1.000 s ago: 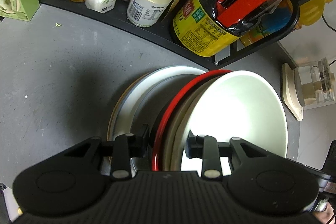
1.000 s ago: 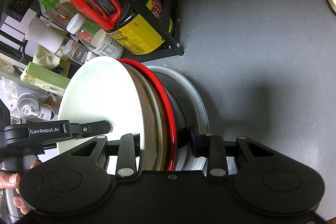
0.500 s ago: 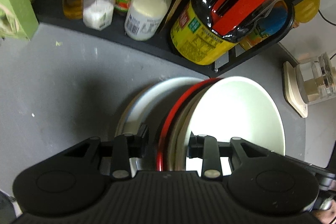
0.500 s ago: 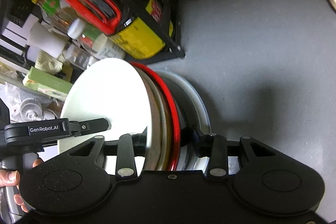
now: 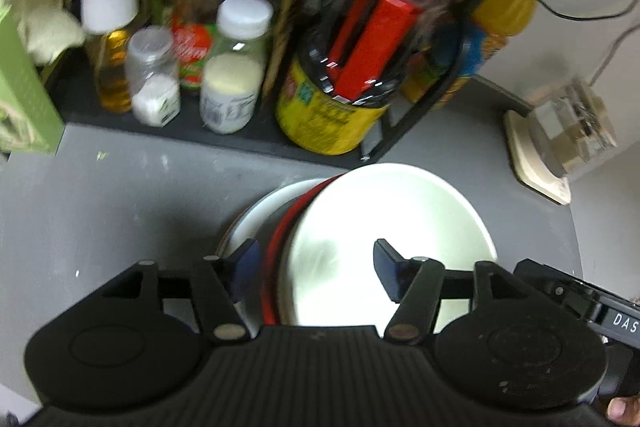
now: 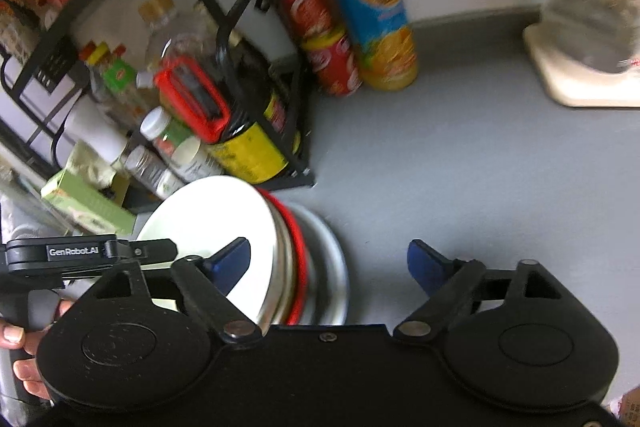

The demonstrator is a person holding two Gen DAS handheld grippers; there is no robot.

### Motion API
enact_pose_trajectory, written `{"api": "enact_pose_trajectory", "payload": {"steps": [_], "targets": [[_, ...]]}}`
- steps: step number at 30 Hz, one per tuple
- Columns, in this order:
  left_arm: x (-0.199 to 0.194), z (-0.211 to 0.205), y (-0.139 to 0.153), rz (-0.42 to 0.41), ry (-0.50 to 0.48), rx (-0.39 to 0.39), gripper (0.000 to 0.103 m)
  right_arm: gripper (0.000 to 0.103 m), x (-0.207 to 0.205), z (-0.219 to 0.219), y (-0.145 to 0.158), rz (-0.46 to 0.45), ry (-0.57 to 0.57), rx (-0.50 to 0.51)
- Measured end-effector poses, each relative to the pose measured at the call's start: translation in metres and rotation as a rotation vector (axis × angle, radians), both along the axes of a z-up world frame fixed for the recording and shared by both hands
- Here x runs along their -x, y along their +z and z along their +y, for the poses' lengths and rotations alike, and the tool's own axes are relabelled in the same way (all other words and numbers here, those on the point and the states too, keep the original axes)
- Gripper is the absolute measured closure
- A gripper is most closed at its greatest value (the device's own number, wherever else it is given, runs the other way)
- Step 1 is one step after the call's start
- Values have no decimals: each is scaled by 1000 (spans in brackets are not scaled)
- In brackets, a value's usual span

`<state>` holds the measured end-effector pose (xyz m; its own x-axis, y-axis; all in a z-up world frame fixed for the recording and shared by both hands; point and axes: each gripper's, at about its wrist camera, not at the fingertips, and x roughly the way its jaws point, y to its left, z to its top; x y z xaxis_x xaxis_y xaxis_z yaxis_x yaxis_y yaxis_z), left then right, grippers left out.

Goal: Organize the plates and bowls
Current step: 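Pull both grippers back away from the stacked dishes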

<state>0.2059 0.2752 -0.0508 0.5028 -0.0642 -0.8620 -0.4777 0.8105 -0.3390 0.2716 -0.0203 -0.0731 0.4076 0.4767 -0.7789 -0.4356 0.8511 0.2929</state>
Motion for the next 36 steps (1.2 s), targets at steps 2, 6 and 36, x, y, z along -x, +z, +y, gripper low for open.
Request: {"api": "enact_pose_trajectory", "payload": {"steps": [2, 6, 36], "targets": [[-2, -5, 6, -14, -16, -15, 32, 15, 4, -10, 5, -15, -32, -11], [-1, -14, 18, -59, -47, -17, 22, 6, 16, -29, 19, -70, -88, -12], [119, -110, 94, -196, -82, -157, 1, 0, 147, -110, 89, -296, -160, -14]]}}
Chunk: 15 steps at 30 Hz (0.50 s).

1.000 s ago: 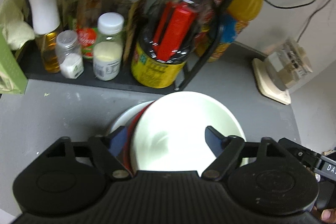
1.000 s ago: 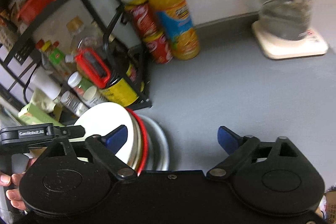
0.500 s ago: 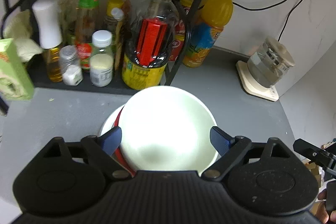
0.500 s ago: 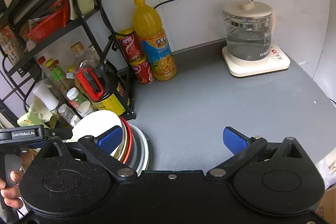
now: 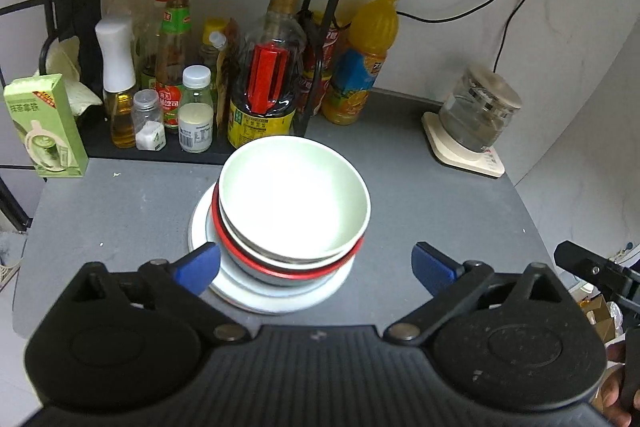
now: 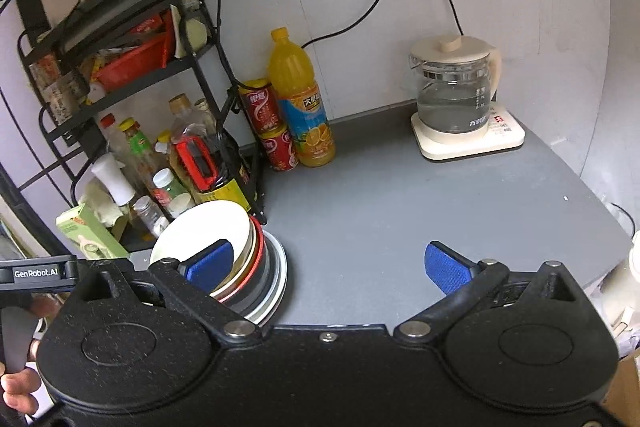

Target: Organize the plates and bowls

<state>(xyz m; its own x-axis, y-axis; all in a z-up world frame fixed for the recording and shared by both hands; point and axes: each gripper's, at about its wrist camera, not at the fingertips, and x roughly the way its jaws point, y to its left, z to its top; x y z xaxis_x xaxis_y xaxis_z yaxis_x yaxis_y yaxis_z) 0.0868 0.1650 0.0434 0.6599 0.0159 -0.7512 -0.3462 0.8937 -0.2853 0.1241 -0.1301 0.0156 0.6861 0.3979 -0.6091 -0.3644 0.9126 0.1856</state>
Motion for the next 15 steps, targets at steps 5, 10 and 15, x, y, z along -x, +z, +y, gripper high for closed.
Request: {"api": "enact_pose_trajectory", "payload": {"steps": [5, 10, 15], "targets": [[24, -12, 4, -33, -5, -7, 1, 0, 26, -7, 4, -20, 12, 2], [43, -20, 7, -57, -25, -14, 1, 0, 46, -11, 5, -30, -1, 18], [57, -25, 8, -69, -38, -33, 1, 0, 62, -15, 6, -40, -9, 25]]}}
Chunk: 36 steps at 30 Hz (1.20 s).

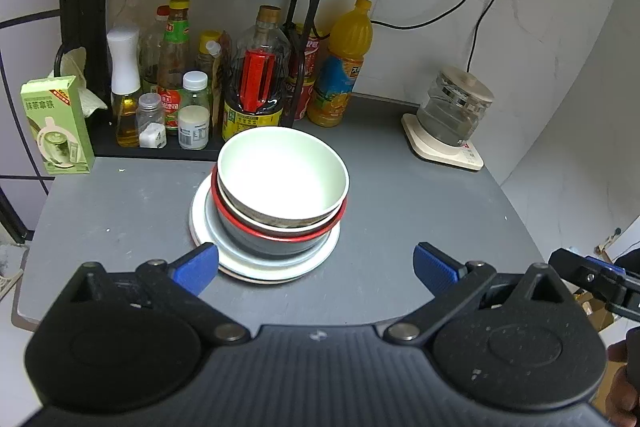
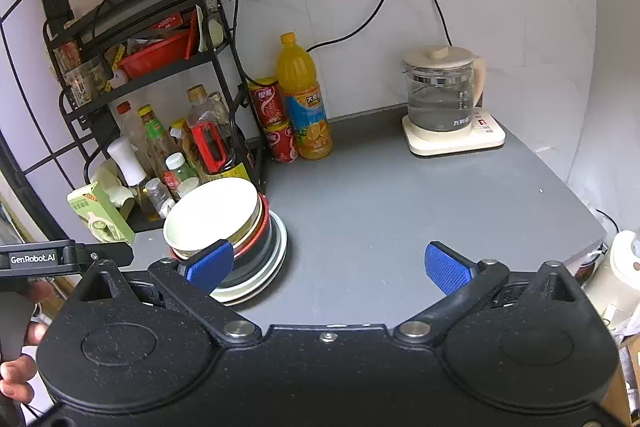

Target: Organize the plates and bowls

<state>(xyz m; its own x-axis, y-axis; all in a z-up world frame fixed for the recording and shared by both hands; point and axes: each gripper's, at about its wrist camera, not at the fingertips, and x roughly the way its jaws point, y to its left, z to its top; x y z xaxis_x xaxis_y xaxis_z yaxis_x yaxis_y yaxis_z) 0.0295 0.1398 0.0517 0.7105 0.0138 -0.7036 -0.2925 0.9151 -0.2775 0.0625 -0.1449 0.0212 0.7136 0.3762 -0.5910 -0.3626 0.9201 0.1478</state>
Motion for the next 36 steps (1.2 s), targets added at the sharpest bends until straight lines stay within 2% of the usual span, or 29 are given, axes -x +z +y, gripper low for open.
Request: {"api": "enact_pose_trajectory", "payload": {"steps": [13, 36], "targets": [[22, -10, -1, 0, -52, -74, 1, 0, 21, -6, -7, 39, 16, -11], [23, -15, -9, 6, -66, -71, 1, 0, 30, -17, -15, 61, 17, 3]]}}
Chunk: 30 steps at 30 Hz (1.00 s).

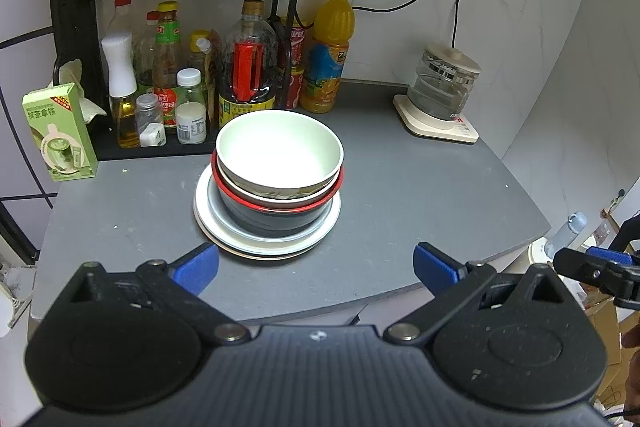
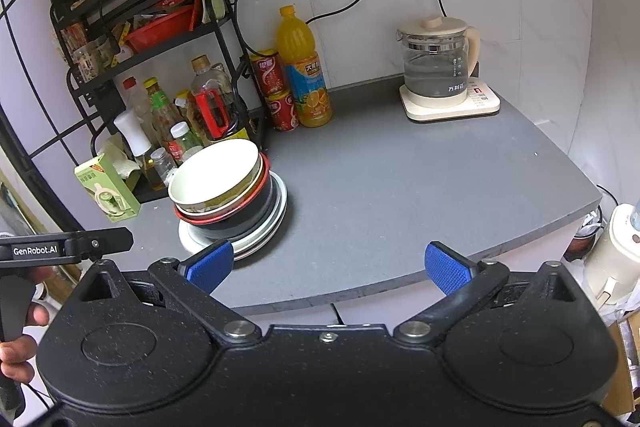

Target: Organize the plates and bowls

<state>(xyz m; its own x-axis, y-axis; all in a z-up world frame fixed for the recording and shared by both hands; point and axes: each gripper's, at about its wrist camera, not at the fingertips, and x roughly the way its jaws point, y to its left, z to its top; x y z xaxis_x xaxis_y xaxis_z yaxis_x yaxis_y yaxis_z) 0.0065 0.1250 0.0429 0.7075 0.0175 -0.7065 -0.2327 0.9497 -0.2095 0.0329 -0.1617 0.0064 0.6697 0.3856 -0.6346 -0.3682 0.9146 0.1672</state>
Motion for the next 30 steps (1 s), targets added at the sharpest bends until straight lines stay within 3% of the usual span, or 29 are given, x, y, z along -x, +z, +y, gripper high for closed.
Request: {"api": "enact_pose_trajectory", "payload": {"steps": [30], "targets": [[2, -4, -1, 9, 0, -1, 1, 0, 0, -4, 0, -4, 14, -5]]}}
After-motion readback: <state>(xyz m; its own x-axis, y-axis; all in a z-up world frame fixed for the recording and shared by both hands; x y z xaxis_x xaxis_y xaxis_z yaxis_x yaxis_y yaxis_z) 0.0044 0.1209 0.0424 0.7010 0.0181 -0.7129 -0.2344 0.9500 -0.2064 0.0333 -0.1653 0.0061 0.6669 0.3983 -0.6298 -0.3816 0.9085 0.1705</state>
